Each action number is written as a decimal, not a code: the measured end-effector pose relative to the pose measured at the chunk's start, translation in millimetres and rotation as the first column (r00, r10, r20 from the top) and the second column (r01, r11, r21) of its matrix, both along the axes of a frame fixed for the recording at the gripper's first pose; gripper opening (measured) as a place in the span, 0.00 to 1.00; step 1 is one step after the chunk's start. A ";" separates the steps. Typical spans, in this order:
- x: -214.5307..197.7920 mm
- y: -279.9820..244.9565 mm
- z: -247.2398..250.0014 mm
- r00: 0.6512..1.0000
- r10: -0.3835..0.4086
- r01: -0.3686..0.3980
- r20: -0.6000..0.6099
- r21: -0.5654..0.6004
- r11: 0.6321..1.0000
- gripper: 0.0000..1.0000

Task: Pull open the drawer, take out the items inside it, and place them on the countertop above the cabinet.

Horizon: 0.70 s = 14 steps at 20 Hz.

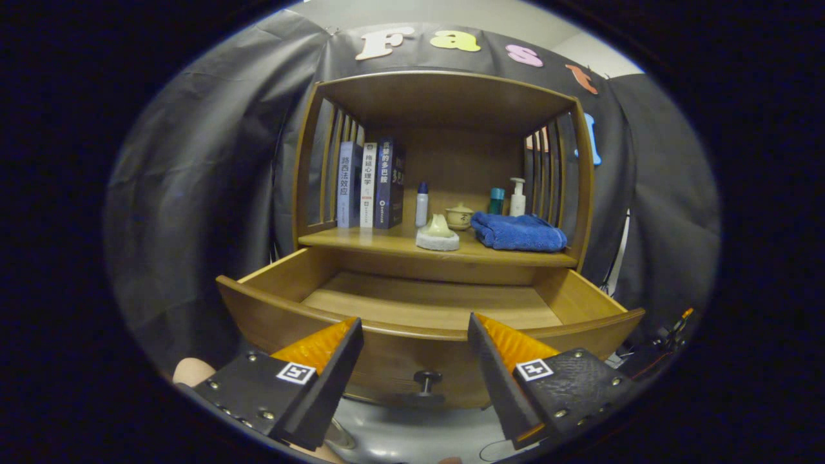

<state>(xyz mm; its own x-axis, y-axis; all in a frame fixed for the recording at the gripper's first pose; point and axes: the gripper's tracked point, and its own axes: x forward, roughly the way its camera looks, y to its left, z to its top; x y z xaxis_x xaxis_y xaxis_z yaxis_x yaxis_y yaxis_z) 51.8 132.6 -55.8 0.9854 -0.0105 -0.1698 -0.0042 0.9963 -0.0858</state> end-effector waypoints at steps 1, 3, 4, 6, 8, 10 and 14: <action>-3.1 -1.0 -3.1 1.000 -0.010 0.010 -0.006 0.005 1.000 0.97; -3.1 -5.7 -6.2 0.999 -0.036 0.037 -0.003 0.011 0.999 0.97; -0.1 -7.7 -10.2 0.999 -0.048 0.049 -0.012 0.011 0.999 0.97; 3.3 -10.8 -12.6 0.997 -0.077 0.078 -0.029 0.026 0.997 0.97; 6.4 -11.4 -12.7 0.995 -0.100 0.101 -0.019 0.025 0.995 0.97; 5.3 -9.3 -12.0 0.994 -0.111 0.111 -0.008 -0.003 0.994 0.97; 12.7 -13.0 -11.9 0.995 -0.097 0.097 -0.006 0.006 0.995 0.97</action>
<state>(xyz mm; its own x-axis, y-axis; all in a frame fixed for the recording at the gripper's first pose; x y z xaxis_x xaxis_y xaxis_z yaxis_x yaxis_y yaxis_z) 64.5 119.6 -67.7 0.9788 -0.1050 -0.1759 0.0920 0.9925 -0.0802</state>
